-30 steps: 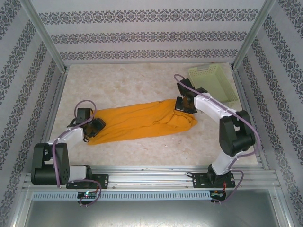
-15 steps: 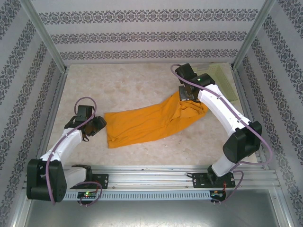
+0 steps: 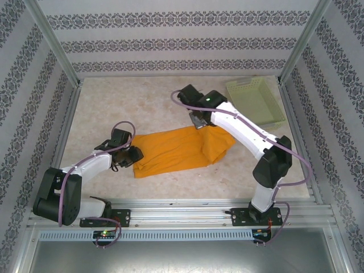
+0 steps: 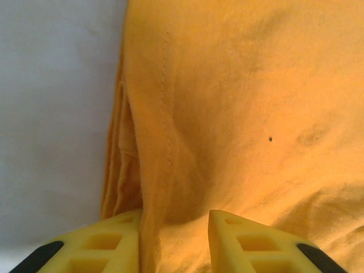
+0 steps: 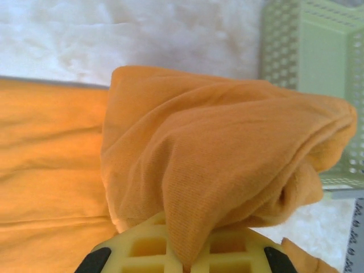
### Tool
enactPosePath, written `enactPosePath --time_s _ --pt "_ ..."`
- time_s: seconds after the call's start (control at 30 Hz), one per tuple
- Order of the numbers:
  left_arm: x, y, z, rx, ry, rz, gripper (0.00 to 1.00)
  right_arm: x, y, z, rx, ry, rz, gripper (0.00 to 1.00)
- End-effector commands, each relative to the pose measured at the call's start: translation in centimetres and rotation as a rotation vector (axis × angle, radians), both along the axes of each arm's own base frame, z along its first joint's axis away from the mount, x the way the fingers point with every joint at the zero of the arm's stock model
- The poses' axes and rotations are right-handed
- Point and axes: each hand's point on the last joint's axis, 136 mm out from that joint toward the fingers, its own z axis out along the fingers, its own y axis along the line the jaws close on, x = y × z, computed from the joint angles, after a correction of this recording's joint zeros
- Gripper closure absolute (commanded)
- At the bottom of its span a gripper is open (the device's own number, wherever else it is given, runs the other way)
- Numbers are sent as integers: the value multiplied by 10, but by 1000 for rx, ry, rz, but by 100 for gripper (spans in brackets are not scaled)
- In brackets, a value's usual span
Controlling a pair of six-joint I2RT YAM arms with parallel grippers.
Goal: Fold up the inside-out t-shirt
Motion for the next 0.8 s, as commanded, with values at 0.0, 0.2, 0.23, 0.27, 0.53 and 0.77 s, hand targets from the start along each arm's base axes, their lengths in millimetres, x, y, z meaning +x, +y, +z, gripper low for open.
enactPosePath --time_s 0.0,0.2,0.23,0.27,0.53,0.77 --pt "2 -6 -2 -27 -23 8 69 -9 31 -10 71 40 0 99" --pt "-5 -9 -8 -36 -20 2 74 -12 76 -31 216 103 -20 99" --pt "-6 -10 -9 -37 -19 -1 74 -12 80 -31 225 105 -22 99" --pt "-7 -10 -10 -40 -17 0 74 -12 85 -32 235 106 -23 99" --pt "-10 -10 -15 -43 -14 -1 76 -11 117 -45 286 157 -4 97" --pt "-12 -10 -16 -43 -19 0 77 -20 155 -57 311 205 43 91"
